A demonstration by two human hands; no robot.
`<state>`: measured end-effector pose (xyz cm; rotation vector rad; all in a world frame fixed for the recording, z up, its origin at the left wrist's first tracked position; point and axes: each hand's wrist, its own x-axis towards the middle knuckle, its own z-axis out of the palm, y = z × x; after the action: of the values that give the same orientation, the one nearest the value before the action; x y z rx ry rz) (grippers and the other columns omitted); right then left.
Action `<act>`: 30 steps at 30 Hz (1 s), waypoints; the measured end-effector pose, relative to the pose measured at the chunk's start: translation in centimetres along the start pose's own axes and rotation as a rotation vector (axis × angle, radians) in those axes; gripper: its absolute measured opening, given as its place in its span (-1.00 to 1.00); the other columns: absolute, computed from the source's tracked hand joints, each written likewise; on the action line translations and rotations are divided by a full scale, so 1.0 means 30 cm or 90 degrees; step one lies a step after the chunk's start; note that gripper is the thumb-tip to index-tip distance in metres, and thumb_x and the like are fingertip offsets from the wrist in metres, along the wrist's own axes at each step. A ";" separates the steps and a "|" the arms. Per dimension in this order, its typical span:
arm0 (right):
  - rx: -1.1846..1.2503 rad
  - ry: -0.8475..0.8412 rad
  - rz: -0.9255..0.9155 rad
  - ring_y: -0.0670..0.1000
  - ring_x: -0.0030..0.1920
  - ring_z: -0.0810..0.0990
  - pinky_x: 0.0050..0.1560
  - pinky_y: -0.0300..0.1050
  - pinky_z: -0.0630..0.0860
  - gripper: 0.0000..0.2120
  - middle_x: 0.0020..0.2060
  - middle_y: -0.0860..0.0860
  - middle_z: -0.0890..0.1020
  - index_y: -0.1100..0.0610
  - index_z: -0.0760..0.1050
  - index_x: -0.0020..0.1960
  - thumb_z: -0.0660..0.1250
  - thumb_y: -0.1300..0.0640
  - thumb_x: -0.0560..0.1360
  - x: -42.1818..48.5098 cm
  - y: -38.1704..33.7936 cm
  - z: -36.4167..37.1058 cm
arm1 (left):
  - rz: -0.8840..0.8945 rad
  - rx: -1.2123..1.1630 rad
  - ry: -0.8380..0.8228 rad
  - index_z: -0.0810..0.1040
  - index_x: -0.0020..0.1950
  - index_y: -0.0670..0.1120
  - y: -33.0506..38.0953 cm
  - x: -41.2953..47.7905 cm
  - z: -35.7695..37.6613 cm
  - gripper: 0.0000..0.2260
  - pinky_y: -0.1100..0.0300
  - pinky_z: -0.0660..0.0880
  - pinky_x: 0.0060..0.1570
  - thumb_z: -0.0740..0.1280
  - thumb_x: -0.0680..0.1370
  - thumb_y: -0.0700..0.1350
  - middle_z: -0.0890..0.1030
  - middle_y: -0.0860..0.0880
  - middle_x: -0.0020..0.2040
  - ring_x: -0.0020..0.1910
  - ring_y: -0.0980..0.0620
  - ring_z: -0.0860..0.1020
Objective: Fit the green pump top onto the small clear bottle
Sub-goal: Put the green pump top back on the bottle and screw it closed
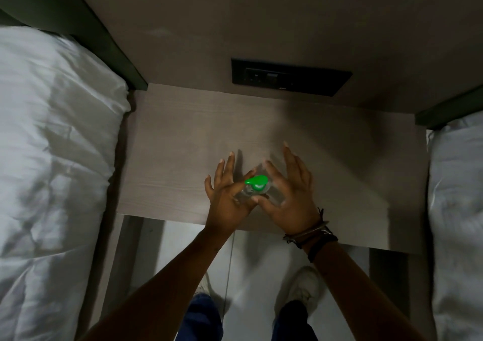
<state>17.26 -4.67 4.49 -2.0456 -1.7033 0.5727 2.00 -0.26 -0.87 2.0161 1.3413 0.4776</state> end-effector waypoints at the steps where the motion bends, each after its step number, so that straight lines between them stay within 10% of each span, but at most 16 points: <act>1: 0.014 -0.010 -0.022 0.22 0.46 0.15 0.35 0.26 0.18 -0.48 0.50 0.15 0.21 -0.03 0.45 0.29 0.35 -0.13 0.36 0.001 0.001 0.000 | -0.008 0.011 -0.003 0.56 0.18 0.12 0.001 0.002 0.002 -0.46 -0.24 -0.13 0.40 0.18 0.38 0.41 0.14 -0.09 0.54 0.52 -0.10 -0.01; 5: 0.016 0.013 -0.008 0.24 0.44 0.23 0.27 0.42 0.27 -0.65 0.42 0.10 0.39 0.04 0.63 0.03 0.44 -0.07 0.30 0.031 0.004 0.002 | -0.028 0.009 -0.001 0.60 0.12 0.05 -0.003 0.008 0.005 -0.56 -0.28 -0.10 0.39 0.36 0.36 0.27 0.14 -0.07 0.54 0.52 -0.11 0.01; 10: 0.090 -0.017 0.048 0.21 0.51 0.04 0.41 0.45 0.09 -0.21 0.52 0.14 0.14 -0.02 0.40 0.29 0.47 -0.31 0.15 0.042 -0.006 0.019 | -0.001 -0.023 0.009 0.42 0.31 0.25 -0.029 -0.013 0.019 -0.50 -0.25 -0.16 0.39 0.40 0.38 0.17 0.08 -0.04 0.55 0.53 -0.05 -0.08; 15: 0.099 0.015 0.012 0.16 0.44 0.24 0.34 0.33 0.26 -0.49 0.40 0.08 0.40 0.11 0.56 -0.05 0.53 -0.22 0.19 0.068 -0.002 0.040 | -0.013 0.033 0.013 0.38 0.31 0.27 -0.029 -0.001 0.028 -0.51 -0.25 -0.11 0.37 0.23 0.40 0.32 0.12 -0.05 0.55 0.52 -0.09 -0.02; 18: 0.124 -0.010 0.041 0.15 0.44 0.19 0.39 0.18 0.22 -0.24 0.46 0.11 0.25 -0.01 0.40 0.16 0.49 -0.37 0.09 0.063 -0.023 0.056 | -0.008 0.004 -0.001 0.37 0.33 0.28 -0.039 -0.007 0.026 -0.55 -0.28 -0.14 0.39 0.29 0.44 0.21 0.07 -0.03 0.56 0.53 -0.03 -0.09; 22: 0.170 0.037 -0.039 0.25 0.39 0.32 0.31 0.38 0.31 -0.64 0.36 0.15 0.44 0.09 0.58 0.02 0.47 -0.07 0.30 0.034 0.012 0.065 | -0.025 -0.021 -0.020 0.47 0.26 0.22 -0.007 -0.004 0.014 -0.53 -0.22 -0.16 0.39 0.37 0.36 0.22 0.12 -0.04 0.55 0.53 -0.06 -0.06; 27: 0.160 0.055 0.114 0.15 0.38 0.29 0.34 0.12 0.30 -0.28 0.37 0.10 0.35 -0.03 0.41 0.10 0.52 -0.34 0.08 0.036 -0.039 0.091 | -0.022 0.025 -0.048 0.42 0.32 0.22 -0.008 0.006 0.000 -0.58 -0.28 -0.14 0.41 0.22 0.46 0.21 0.09 -0.05 0.56 0.53 -0.09 -0.08; 30: 0.234 0.039 0.053 0.19 0.44 0.20 0.38 0.22 0.28 -0.47 0.45 0.09 0.29 -0.02 0.50 0.19 0.50 -0.13 0.27 0.024 -0.025 0.087 | -0.022 0.017 -0.064 0.51 0.23 0.20 -0.013 0.019 -0.005 -0.59 -0.26 -0.14 0.40 0.32 0.39 0.21 0.11 -0.04 0.56 0.53 -0.07 -0.07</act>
<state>15.31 -3.70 2.70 -1.8536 -1.3642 0.7777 1.88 0.40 -1.09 2.0084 1.3257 0.3405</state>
